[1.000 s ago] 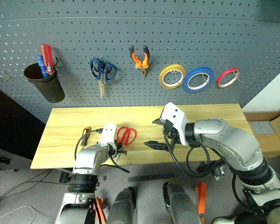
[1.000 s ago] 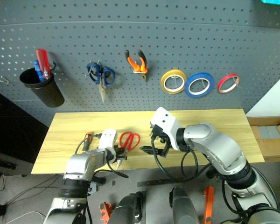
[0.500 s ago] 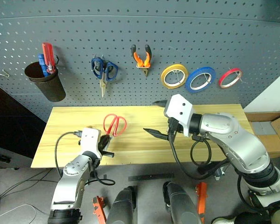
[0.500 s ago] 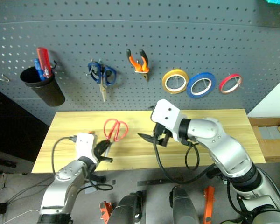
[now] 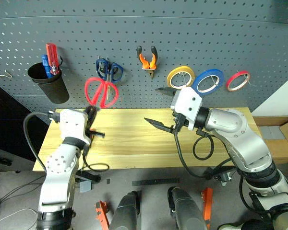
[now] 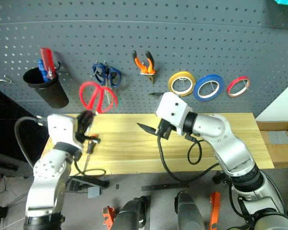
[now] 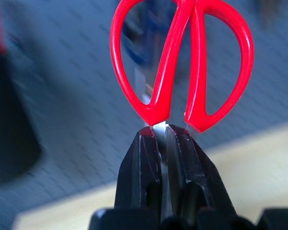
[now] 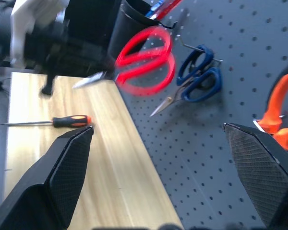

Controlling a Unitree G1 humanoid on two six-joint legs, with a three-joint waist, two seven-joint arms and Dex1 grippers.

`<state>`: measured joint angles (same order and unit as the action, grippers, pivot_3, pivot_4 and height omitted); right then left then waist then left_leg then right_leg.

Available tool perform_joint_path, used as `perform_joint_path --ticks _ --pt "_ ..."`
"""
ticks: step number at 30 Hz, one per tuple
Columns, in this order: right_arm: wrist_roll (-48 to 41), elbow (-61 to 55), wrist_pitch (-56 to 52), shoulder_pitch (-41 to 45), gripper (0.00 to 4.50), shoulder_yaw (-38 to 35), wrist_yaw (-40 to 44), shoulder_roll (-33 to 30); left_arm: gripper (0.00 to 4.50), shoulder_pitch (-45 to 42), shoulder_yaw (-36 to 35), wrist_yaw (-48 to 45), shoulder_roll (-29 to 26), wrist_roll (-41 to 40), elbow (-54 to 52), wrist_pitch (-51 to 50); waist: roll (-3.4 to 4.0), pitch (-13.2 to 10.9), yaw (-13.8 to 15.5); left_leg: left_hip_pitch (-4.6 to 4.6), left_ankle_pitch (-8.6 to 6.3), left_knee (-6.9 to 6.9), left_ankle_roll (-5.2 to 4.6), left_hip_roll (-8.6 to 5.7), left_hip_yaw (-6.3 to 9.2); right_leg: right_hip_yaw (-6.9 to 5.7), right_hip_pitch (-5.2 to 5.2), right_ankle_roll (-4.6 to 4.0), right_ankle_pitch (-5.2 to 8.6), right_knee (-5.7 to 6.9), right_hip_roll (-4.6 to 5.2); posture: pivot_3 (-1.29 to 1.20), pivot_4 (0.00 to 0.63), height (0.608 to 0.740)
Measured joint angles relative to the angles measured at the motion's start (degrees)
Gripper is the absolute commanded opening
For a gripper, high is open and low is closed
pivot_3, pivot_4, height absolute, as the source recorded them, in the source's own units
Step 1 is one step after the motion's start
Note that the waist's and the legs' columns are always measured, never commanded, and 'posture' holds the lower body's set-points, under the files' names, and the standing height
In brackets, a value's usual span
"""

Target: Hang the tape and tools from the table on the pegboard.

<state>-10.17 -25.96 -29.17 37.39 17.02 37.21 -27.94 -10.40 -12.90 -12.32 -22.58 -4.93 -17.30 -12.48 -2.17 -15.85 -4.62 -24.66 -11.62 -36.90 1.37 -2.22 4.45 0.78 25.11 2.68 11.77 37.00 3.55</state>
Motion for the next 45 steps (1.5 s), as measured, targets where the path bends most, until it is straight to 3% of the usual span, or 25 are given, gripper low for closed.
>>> perform_joint_path --ticks 16,17,27,31,35,40,45 --pt "1.2 0.7 -0.4 0.3 4.50 -0.1 0.0 2.3 0.05 -8.0 3.7 -3.0 -1.1 1.5 9.9 0.6 0.00 0.0 -0.1 -0.01 -0.01 -0.01 0.00 -0.01 0.03 0.03 0.02 0.00 -0.02 0.03 0.00 -0.15 0.231 0.740" --pt "1.2 0.7 -0.4 0.3 4.50 -0.1 0.0 2.3 0.63 -8.3 3.6 -3.0 -1.1 1.5 10.2 0.0 0.00 0.0 -0.1 -0.01 -0.01 -0.01 0.00 -0.01 0.03 0.03 0.02 0.00 -0.02 0.03 0.00 -0.15 0.233 0.740" --pt "-1.2 0.4 -5.9 0.6 4.50 -1.7 -1.9 7.0 3.91 -5.0 4.7 -4.2 -1.0 0.5 10.7 -7.7 0.00 0.0 -0.5 0.01 -0.01 0.01 0.00 0.02 -0.01 0.10 0.08 -0.01 -0.03 0.10 0.00 -0.17 0.241 0.740" --pt "-2.9 -0.5 -14.2 -0.1 4.50 -0.3 -4.5 10.7 3.91 -0.1 4.2 -5.3 -1.0 -1.8 10.6 -15.9 0.01 0.0 -0.5 0.01 -0.01 0.00 0.00 0.04 0.05 0.06 0.12 -0.03 -0.04 0.17 -0.03 -0.15 0.252 0.740" --pt "-4.8 -0.8 -28.3 -2.2 4.50 4.6 -9.2 17.5 3.91 -0.5 -0.4 -5.8 -3.2 -5.2 15.7 -27.5 0.02 0.0 -0.5 0.01 -0.01 -0.05 0.00 0.07 0.05 0.08 0.15 -0.03 -0.04 0.24 -0.08 -0.15 0.261 0.740" --pt "-5.3 2.6 -37.5 1.3 4.50 4.7 -14.1 24.3 3.91 -8.0 -4.5 -6.3 -6.9 -7.7 29.0 -34.1 0.00 0.0 -0.2 0.05 0.03 -0.12 0.02 0.03 0.16 -0.01 0.05 -0.01 -0.07 0.21 -0.13 -0.15 0.269 0.740" --pt "-5.0 7.0 -38.9 4.3 4.50 4.7 -16.4 26.6 3.91 -15.9 -3.4 -8.7 -7.9 -7.9 42.3 -34.3 -0.01 0.0 -0.2 0.05 0.01 -0.05 0.03 0.03 0.12 0.02 0.11 -0.02 -0.10 0.19 -0.11 -0.15 0.276 0.740"
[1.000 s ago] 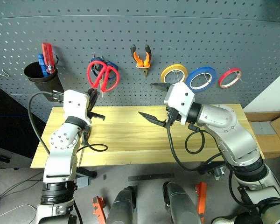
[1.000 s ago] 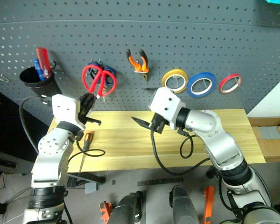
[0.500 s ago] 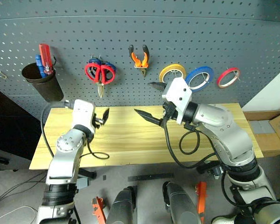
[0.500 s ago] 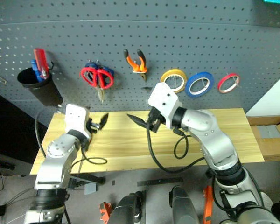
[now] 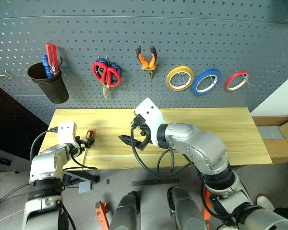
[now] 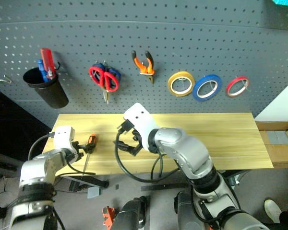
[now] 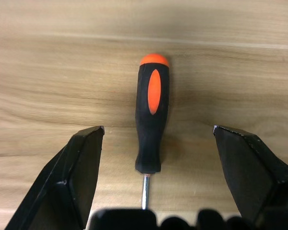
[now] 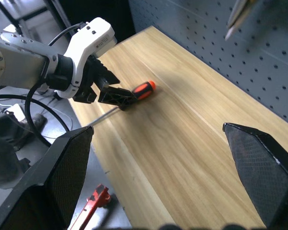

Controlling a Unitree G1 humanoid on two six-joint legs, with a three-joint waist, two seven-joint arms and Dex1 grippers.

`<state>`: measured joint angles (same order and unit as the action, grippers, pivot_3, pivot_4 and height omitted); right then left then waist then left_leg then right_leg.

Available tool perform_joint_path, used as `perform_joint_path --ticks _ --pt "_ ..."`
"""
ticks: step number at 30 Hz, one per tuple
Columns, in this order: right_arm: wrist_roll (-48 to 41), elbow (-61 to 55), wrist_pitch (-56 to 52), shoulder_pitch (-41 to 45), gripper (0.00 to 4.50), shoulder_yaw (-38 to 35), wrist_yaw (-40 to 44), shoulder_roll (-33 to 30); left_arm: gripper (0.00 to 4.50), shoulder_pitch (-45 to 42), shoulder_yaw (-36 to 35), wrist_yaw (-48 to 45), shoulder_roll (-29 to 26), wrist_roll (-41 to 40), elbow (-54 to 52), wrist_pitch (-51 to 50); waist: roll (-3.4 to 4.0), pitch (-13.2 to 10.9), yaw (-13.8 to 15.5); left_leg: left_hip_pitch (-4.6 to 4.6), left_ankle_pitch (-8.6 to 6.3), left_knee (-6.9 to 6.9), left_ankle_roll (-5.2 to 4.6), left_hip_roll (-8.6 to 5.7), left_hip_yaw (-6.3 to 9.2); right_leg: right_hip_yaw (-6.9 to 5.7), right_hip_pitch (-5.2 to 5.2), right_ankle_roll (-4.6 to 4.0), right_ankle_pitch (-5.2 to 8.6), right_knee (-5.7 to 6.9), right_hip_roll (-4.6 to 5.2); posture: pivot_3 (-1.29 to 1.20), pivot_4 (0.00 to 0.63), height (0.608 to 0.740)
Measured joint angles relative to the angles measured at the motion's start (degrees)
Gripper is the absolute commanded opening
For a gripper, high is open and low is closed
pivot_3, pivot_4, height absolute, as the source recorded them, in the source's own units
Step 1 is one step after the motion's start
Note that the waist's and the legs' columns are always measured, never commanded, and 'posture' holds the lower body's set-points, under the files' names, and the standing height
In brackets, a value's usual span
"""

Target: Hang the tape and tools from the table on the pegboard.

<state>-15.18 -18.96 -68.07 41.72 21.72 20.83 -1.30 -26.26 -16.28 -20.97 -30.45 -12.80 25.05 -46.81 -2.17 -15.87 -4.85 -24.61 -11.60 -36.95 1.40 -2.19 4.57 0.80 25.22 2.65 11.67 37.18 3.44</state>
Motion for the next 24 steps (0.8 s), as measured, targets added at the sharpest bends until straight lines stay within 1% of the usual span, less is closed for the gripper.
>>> perform_joint_path --ticks 4,7,10,12,14,15,17,20,22,24 --pt "0.0 0.9 0.0 1.3 4.50 0.2 -0.6 0.4 3.91 -5.1 0.8 -0.2 0.0 0.7 11.8 3.1 0.00 0.0 -0.2 0.00 -0.06 0.07 0.05 0.00 -0.02 0.02 0.07 -0.01 -0.01 0.04 0.03 -0.17 0.279 0.740" --pt "0.0 1.0 0.0 2.2 4.50 0.7 -0.6 0.4 3.39 -8.3 0.1 0.6 -0.1 0.7 18.0 6.1 0.00 0.0 -0.2 0.00 -0.07 0.10 0.06 0.02 -0.03 0.02 0.09 -0.02 -0.01 0.04 0.06 -0.17 0.277 0.740" --pt "0.0 1.1 0.0 2.5 4.50 1.2 -0.5 0.3 2.34 -9.1 -0.3 1.5 -0.8 0.8 21.8 8.8 0.01 0.0 -0.4 0.01 -0.08 0.10 0.06 0.01 -0.05 0.04 0.08 -0.01 -0.01 0.04 0.08 -0.17 0.274 0.740" --pt "0.0 1.2 0.0 2.9 4.50 1.3 -0.5 0.2 1.77 -9.1 -0.4 1.6 -1.1 0.8 22.6 9.8 0.01 0.0 -0.4 0.01 -0.08 0.09 0.06 0.01 -0.04 0.03 0.08 -0.02 -0.01 0.04 0.08 -0.17 0.274 0.740" --pt "0.0 1.4 0.0 3.5 4.50 1.4 -0.4 0.1 1.04 -9.1 -0.4 1.6 -1.1 0.8 22.8 10.1 0.01 0.0 -0.4 0.01 -0.07 0.09 0.06 0.01 -0.04 0.03 0.08 -0.02 -0.01 0.04 0.09 -0.17 0.266 0.740" --pt "-0.1 1.5 0.1 3.9 4.50 1.4 -0.4 0.1 0.87 -8.8 -0.4 1.5 -1.1 0.8 22.5 10.1 0.01 0.0 -0.4 0.01 -0.07 0.08 0.06 0.01 -0.04 0.03 0.08 -0.02 -0.01 0.04 0.10 -0.17 0.262 0.740" --pt "-0.1 1.6 0.2 4.4 4.50 1.1 0.0 0.0 0.87 -6.5 -0.4 1.4 -0.9 0.4 19.2 9.8 0.01 0.0 -0.4 0.01 -0.08 0.09 0.06 0.00 -0.06 0.06 0.08 -0.02 -0.02 0.04 0.13 -0.16 0.256 0.740" --pt "-0.6 1.7 0.3 4.8 4.50 -0.3 0.5 -0.4 0.87 0.4 -0.4 1.8 0.2 -0.1 9.1 9.3 0.00 0.0 -0.6 0.00 -0.10 0.17 0.08 0.00 -0.05 0.06 0.11 -0.04 -0.03 0.01 0.41 -0.15 0.248 0.740" --pt "-0.8 1.5 0.8 5.1 4.50 -0.4 1.1 -1.2 0.87 3.4 -0.5 2.5 1.1 -0.3 4.3 9.0 0.00 0.0 -0.4 -0.01 -0.10 0.18 0.08 0.00 -0.03 0.02 0.13 -0.05 -0.03 -0.03 0.42 -0.15 0.244 0.740" --pt "-1.3 -0.5 3.9 5.1 4.50 -0.2 3.6 -4.2 0.87 8.9 -1.1 5.1 3.7 -0.8 -7.7 8.7 0.00 0.0 -0.3 -0.07 -0.11 0.19 0.07 -0.03 -0.03 0.02 0.15 -0.05 -0.03 -0.09 0.52 -0.14 0.237 0.740"
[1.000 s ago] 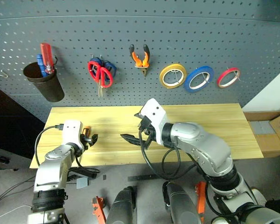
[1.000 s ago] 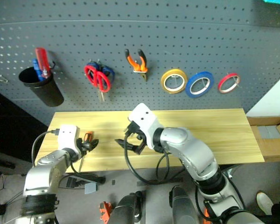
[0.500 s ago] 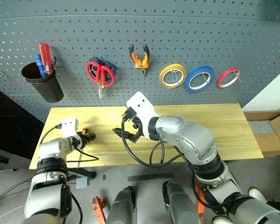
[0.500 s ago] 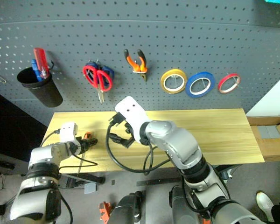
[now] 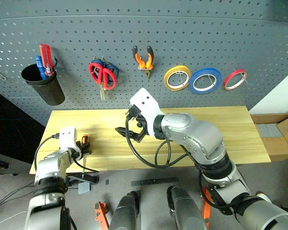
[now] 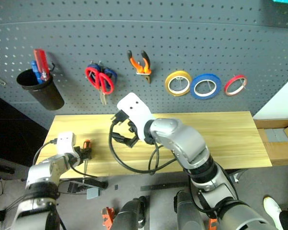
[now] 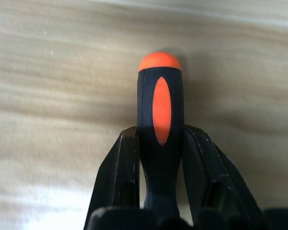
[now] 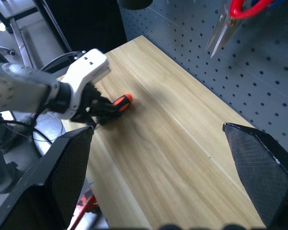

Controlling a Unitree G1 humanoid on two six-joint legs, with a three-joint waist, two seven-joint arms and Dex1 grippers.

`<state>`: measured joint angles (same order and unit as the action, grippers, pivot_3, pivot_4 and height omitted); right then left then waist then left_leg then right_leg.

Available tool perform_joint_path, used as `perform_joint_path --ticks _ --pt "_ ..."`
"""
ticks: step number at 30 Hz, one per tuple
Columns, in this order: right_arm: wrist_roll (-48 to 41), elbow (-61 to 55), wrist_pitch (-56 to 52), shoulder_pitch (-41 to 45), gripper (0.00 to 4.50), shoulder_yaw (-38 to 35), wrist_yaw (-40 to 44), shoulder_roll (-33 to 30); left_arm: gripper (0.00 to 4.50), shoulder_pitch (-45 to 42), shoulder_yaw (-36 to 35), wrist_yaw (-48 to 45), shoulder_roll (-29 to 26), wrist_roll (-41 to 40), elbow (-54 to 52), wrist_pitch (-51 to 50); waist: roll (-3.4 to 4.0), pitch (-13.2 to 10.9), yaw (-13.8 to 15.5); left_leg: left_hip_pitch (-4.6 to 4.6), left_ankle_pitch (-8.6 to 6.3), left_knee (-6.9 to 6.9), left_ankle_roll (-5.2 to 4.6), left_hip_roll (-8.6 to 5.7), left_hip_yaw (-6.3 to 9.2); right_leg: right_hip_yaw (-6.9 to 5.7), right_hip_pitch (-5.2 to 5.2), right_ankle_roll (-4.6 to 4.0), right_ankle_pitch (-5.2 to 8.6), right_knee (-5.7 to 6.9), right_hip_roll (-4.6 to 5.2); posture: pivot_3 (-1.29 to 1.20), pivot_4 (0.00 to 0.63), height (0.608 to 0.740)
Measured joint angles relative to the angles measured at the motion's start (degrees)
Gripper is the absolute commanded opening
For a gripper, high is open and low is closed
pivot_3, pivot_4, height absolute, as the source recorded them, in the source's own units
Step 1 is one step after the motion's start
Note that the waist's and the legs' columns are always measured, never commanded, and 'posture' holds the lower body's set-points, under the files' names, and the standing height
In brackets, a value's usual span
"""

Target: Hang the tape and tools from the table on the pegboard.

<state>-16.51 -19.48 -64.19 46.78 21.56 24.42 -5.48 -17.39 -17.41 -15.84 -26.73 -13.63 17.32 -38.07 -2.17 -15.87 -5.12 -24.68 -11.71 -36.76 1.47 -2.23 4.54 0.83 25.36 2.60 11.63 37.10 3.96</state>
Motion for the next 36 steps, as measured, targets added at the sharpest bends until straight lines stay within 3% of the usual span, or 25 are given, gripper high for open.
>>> perform_joint_path --ticks 7,11,15,20,24,29,36 --pt "-0.7 -4.7 12.3 0.0 4.50 0.1 9.0 -7.1 0.87 6.1 -0.5 7.3 5.7 -0.4 -33.2 0.7 -0.07 0.1 0.5 -0.03 0.00 -0.06 -0.01 -0.04 0.01 -0.08 -0.07 0.01 0.00 -0.04 -0.02 -0.08 0.209 0.740" --pt "-2.4 -4.7 15.2 2.0 4.50 -1.7 11.9 -8.0 0.87 4.2 -0.9 9.3 6.3 -0.6 -40.2 0.8 -0.08 0.1 0.5 -0.03 0.01 -0.10 -0.01 0.01 0.02 -0.07 -0.07 0.01 0.00 0.02 -0.41 -0.06 0.194 0.740" --pt "-2.7 -2.1 17.2 4.8 4.50 -4.7 11.8 -7.5 0.87 -5.4 -2.2 9.1 2.1 -0.8 -40.7 2.3 -0.18 0.1 0.8 -0.04 0.03 -0.17 0.02 0.03 -0.01 -0.07 -0.09 0.00 -0.01 0.01 -0.55 -0.05 0.183 0.740" --pt "-2.3 1.9 19.5 5.9 4.50 -4.8 11.6 -7.0 0.87 -22.4 -3.8 6.4 -7.0 -0.7 -32.0 8.8 -0.31 0.3 1.2 -0.04 0.03 -0.15 0.03 -0.01 -0.09 -0.04 -0.08 0.00 -0.03 0.02 -0.57 -0.06 0.172 0.740" --pt "-1.5 4.0 21.1 6.6 4.50 -4.8 11.5 -6.8 0.87 -31.6 -5.3 4.8 -10.8 -0.9 -20.7 12.8 -0.30 0.3 1.2 -0.04 0.04 -0.12 0.06 -0.01 -0.09 -0.01 -0.04 0.01 -0.04 -0.01 -0.56 -0.07 0.168 0.740" --pt "-0.5 5.4 22.1 8.2 4.50 -4.8 10.4 -5.7 0.87 -36.9 -5.4 3.5 -12.8 0.0 -7.8 19.4 -0.34 0.3 1.2 -0.06 0.09 -0.13 0.15 0.00 -0.08 -0.01 -0.01 0.01 -0.04 0.00 -0.55 -0.08 0.168 0.740" --pt "-0.3 6.1 22.4 8.3 4.50 -4.8 9.6 -5.0 0.87 -36.2 -5.3 3.4 -13.1 2.4 1.5 27.6 -0.43 0.4 1.2 -0.06 0.08 -0.13 0.12 0.01 -0.06 0.01 0.00 0.01 -0.05 0.03 -0.51 -0.10 0.175 0.740"
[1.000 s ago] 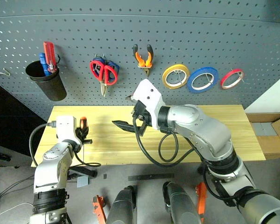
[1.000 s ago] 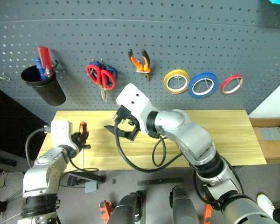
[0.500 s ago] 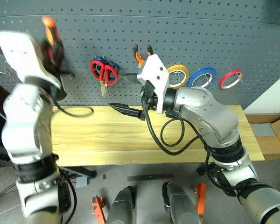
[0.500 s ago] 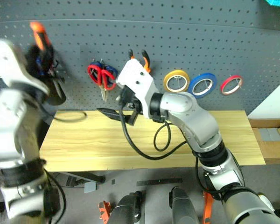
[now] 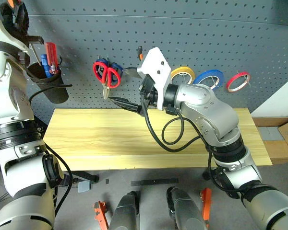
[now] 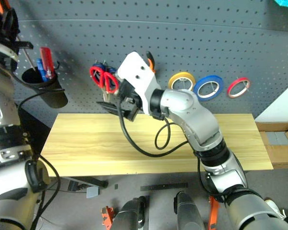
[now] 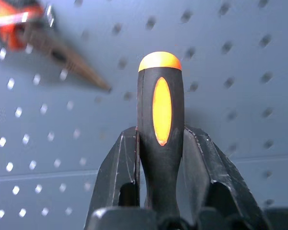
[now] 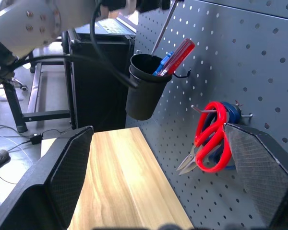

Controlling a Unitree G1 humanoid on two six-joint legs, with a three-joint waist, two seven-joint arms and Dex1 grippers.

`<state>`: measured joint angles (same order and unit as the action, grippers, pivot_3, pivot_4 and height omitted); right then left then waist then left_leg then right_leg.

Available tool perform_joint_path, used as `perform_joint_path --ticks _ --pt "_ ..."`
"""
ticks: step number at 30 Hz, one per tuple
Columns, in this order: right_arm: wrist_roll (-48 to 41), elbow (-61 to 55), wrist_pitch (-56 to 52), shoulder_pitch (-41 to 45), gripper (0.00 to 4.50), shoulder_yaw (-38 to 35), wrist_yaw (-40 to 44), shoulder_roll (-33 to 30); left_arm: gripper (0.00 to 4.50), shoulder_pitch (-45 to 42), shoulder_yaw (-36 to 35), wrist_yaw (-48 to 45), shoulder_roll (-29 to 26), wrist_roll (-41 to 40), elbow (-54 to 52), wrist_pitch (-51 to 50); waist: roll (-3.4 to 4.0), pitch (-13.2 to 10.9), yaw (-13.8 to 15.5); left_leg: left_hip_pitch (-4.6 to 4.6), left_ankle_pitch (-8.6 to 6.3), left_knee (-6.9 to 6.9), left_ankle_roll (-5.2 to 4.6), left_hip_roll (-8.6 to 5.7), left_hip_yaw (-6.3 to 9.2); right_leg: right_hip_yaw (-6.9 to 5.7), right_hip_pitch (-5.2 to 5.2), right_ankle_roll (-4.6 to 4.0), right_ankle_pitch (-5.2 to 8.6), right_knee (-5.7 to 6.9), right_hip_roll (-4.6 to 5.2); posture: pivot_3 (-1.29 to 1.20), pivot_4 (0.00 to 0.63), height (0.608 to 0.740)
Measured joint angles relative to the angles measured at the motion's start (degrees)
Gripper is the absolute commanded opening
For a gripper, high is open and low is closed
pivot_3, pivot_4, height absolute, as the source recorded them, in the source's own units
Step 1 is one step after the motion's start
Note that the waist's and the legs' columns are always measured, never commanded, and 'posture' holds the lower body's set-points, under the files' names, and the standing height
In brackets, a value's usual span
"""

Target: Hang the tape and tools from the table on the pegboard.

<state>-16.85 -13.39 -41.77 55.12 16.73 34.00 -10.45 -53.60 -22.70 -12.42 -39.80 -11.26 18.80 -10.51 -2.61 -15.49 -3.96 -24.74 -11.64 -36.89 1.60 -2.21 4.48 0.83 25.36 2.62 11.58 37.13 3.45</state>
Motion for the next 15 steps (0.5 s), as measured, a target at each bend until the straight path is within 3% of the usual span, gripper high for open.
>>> perform_joint_path --ticks 2,12,15 --pt "0.0 0.0 0.0 0.0 4.50 0.0 -0.2 0.0 0.87 1.6 0.0 0.7 0.4 0.7 0.4 1.0 -0.01 0.0 0.0 0.00 0.00 0.00 -0.01 0.01 0.03 0.00 0.01 0.00 0.00 0.01 0.01 -0.10 0.175 0.740" --pt "-0.3 0.0 1.6 0.1 4.50 -1.7 0.3 0.8 4.18 7.3 0.4 3.6 2.2 2.5 -0.4 2.5 -0.19 0.2 -0.4 0.00 -0.04 -0.03 -0.07 0.00 0.06 -0.01 0.01 -0.01 -0.01 0.07 0.02 -0.10 0.166 0.740" --pt "-0.3 -0.1 2.0 0.1 4.50 -1.7 0.9 0.7 4.18 7.3 0.6 4.2 3.4 2.3 -2.8 2.5 -0.26 0.3 -0.5 0.00 -0.04 -0.04 -0.07 -0.01 0.07 -0.02 0.01 0.00 -0.02 0.08 0.03 -0.10 0.161 0.740"
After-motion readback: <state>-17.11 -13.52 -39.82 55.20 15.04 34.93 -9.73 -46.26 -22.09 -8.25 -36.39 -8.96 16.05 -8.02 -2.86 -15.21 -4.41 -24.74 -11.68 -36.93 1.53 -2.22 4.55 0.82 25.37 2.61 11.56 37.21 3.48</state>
